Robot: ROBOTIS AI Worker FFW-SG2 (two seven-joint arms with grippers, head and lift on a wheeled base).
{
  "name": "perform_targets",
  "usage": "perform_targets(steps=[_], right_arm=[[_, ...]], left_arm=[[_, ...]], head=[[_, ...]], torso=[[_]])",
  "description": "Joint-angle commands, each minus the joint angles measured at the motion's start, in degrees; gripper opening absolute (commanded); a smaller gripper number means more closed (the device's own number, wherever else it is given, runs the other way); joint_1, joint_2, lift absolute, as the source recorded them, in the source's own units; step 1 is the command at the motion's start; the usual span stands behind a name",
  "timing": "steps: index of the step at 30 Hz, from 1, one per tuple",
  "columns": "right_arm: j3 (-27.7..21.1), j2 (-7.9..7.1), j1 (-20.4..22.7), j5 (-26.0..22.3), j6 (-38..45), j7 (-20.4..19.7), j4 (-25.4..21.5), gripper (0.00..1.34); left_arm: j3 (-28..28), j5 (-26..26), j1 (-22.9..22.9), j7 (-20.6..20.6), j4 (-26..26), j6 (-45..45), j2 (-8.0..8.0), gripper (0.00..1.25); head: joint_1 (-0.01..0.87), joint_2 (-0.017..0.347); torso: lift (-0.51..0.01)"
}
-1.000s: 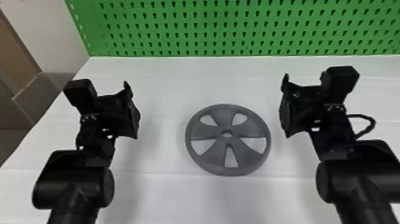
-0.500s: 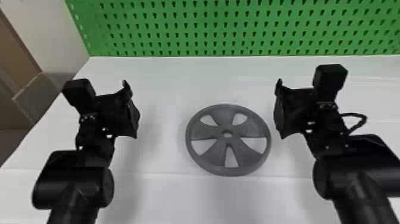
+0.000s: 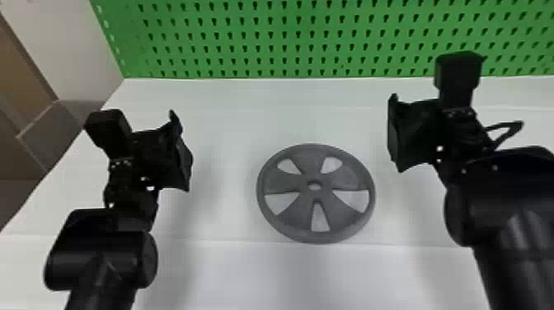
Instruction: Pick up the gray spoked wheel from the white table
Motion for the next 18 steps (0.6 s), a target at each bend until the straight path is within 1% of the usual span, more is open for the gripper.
perform_targets(steps=[1,3,5,8,11,13,15,17,18], right_arm=[[0.22,-0.16,-3.46,0.35,9.96,1.65,-2.38,1.07],[-0.22,-0.77,-5.66,-2.46,14.0,2.09,-2.38,1.07],[-2.33,-0.95,-8.12,-7.56,18.75,2.62,-1.85,1.07],[-1.89,-2.09,-11.19,-8.87,23.4,3.06,-1.76,1.07],[-1.19,-2.79,-13.74,-8.96,27.1,3.06,-1.5,1.07],[-0.48,-3.58,-15.5,-9.31,29.12,3.06,-1.06,1.07],[-0.84,-4.37,-17.79,-12.48,32.63,3.06,0.35,1.07],[-0.48,-5.25,-20.51,-14.15,36.85,3.06,1.75,1.07],[0.04,-5.43,-21.56,-14.41,38.7,3.06,2.19,1.07]], left_arm=[[0.07,-0.03,0.04,0.0,-0.05,-0.03,0.0,1.09],[0.15,-0.03,0.04,-0.08,-0.05,-0.12,0.0,1.09],[-0.02,-0.03,-0.05,-0.08,0.04,-0.12,0.0,1.09],[-0.2,-0.12,-0.23,-0.08,-0.05,-0.03,0.0,1.09],[-0.29,-0.2,-0.32,-0.08,-0.05,-0.03,0.0,1.09],[-0.37,-0.38,-0.32,-0.17,-0.05,-0.12,0.09,1.09],[-0.55,-0.64,-0.4,-0.17,-0.05,-0.03,0.09,1.09],[-0.73,-0.82,-0.58,-0.17,-0.05,-0.12,0.09,1.09],[-0.81,-1.0,-0.58,-0.17,-0.05,-0.03,0.09,1.09]], head=[[0.779,0.107],[0.779,0.107],[0.779,0.107],[0.779,0.107],[0.779,0.107],[0.779,0.107],[0.779,0.107],[0.779,0.107],[0.779,0.107]], torso=[[-0.088],[-0.088],[-0.088],[-0.088],[-0.088],[-0.088],[-0.088],[-0.088],[-0.088]])
